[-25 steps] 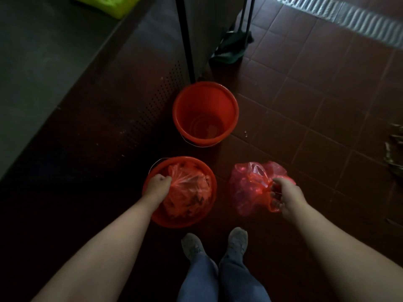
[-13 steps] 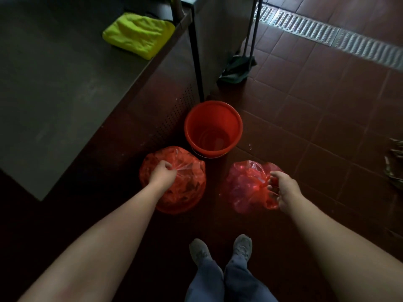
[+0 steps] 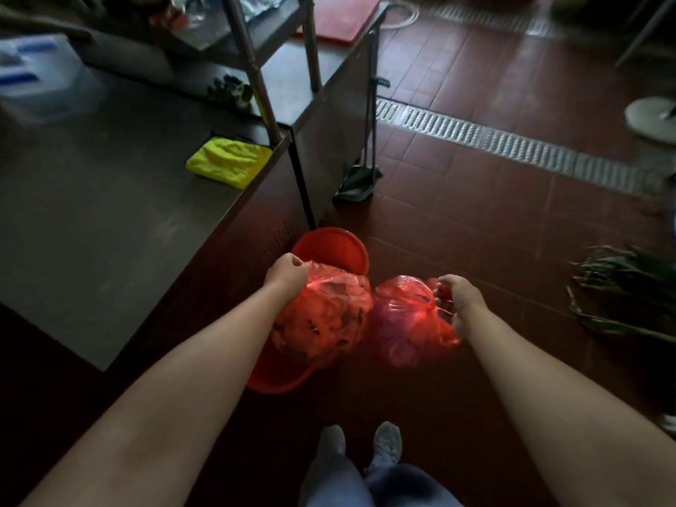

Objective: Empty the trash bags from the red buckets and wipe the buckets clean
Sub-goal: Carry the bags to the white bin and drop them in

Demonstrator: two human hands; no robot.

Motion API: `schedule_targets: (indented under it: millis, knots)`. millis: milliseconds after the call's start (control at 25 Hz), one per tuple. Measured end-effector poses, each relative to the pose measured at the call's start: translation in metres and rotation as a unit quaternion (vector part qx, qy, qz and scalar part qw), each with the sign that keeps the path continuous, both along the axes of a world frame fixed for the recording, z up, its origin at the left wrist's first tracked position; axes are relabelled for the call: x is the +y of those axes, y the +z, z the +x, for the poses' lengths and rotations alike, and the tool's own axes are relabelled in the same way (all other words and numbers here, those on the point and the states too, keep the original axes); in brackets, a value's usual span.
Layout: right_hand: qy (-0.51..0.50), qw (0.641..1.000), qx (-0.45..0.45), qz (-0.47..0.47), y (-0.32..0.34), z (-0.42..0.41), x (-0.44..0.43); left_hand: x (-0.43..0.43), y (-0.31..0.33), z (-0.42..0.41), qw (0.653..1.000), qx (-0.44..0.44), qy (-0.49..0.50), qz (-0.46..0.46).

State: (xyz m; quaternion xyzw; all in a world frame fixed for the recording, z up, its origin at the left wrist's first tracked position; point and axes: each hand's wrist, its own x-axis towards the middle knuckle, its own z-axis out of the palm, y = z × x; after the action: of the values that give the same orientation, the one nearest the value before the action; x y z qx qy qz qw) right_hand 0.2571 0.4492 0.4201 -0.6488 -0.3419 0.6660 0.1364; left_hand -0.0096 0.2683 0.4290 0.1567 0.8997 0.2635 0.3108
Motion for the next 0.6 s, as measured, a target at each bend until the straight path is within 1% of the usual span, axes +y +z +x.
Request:
schedule_targets:
  millis: [120,240,360,480,600]
  knots:
    - [-0.032,0.999,0.003,0.033,0.036,0.032,0.009,0.033,0.03,0.027,0.997,-0.041,-0.034,0.05]
    - [-0.084,0.994,0.004,0.064,0.07,0.074,0.015,0.068,0.054,0.064,0.988,-0.066,-0.118,0.075]
    - [-0.15,0.985,0.011,0.085,0.1,0.131,0.019,0.104,0.08,0.105,0.972,-0.066,-0.21,0.087]
    - [-0.221,0.969,0.014,0.107,0.13,0.187,0.018,0.141,0.097,0.143,0.954,-0.057,-0.275,0.101]
    - [-0.295,0.947,0.02,0.126,0.155,0.258,0.013,0.179,0.116,0.203,0.926,-0.067,-0.353,0.115]
